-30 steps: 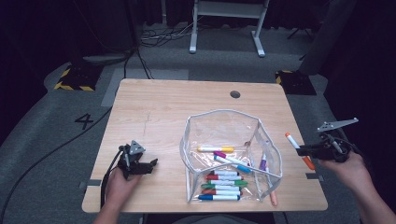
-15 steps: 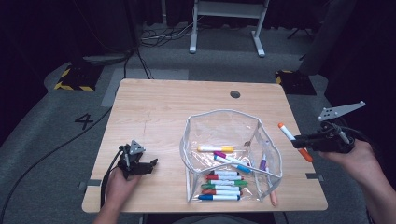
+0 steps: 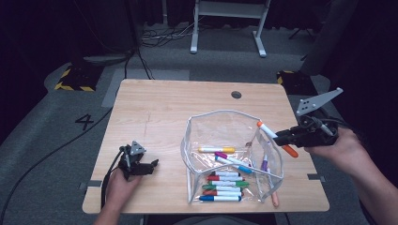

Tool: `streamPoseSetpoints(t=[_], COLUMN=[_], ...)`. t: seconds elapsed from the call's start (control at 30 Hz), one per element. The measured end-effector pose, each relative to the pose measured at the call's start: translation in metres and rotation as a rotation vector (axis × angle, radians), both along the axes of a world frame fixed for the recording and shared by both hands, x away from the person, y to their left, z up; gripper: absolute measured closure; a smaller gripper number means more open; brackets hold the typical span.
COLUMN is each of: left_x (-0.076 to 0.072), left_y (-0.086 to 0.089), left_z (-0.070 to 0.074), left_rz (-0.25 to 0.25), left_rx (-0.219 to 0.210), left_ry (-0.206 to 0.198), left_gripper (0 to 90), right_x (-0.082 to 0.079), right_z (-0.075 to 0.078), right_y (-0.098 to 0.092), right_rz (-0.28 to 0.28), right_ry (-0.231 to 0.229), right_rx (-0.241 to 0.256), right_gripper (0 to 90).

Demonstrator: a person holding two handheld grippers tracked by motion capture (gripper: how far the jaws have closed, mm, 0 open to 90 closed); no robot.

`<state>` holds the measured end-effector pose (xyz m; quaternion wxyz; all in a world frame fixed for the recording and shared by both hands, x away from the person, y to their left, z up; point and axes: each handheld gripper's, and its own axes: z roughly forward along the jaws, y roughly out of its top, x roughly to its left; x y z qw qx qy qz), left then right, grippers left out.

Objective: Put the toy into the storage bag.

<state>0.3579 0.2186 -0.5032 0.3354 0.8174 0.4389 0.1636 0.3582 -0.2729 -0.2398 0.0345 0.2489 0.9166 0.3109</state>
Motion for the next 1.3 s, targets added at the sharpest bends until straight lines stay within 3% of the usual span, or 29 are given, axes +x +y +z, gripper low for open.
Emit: streamPoseSetpoints(t=[0.2,0.5,0.9,1.3], left_x=[0.0,0.0,0.0,0.0], left_y=[0.0,0.0,0.0,0.0], left_z=[0.0,0.0,0.0,0.0], left_rz=[0.0,0.0,-0.001,0.0], left_rx=[0.0,0.0,0.0,0.0], left_ry=[0.0,0.0,0.002,0.001], left_gripper=[21.5,21.5,21.5,21.5], right_x=[0.003,0.012,0.03,0.028], right_z=[0.005,-0.005,-0.042,-0.079], right_y=[0.029,0.069,0.105,0.132], right_rz=[0.066,0.136,0.174,0.239], right_ry=[0.006,0.035,0.088,0.15], right_rx=[-0.024,-0.068,-0.159,-0.245], right_gripper=[76.2,76.3,76.3,76.3])
